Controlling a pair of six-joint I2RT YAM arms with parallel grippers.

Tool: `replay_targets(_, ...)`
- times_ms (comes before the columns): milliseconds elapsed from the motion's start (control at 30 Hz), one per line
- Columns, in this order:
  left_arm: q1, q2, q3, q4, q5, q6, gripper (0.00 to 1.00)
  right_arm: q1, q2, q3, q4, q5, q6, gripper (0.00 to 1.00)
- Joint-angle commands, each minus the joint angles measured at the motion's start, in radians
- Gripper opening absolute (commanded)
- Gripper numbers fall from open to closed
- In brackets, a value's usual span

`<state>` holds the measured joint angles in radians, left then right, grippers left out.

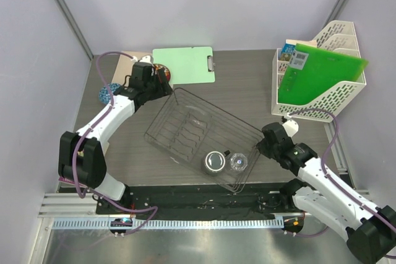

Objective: Unload the mixed dishes from the dish rack
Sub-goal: Adjust the dish rack at the center of the board.

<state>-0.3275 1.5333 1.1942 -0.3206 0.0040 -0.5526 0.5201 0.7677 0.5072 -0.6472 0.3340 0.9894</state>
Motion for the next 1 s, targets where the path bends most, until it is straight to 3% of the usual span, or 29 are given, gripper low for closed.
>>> replay_targets(0,-0.001,0.001,0.002,0.009,0.060,-0.003,0.64,0.011,0.010,0.088,0.054,0.060,-0.116,0.01)
replay_targets(667,-0.013,-0.116,-0.146,-0.001,0.090,-0.036,0.61,-0.019,0.320,0.341,0.057,0.082,-0.265,0.01)
replay_targets(967,-0.036,-0.076,-0.157,-0.049,0.068,-0.047,0.48,-0.057,0.433,0.432,0.075,0.042,-0.339,0.01)
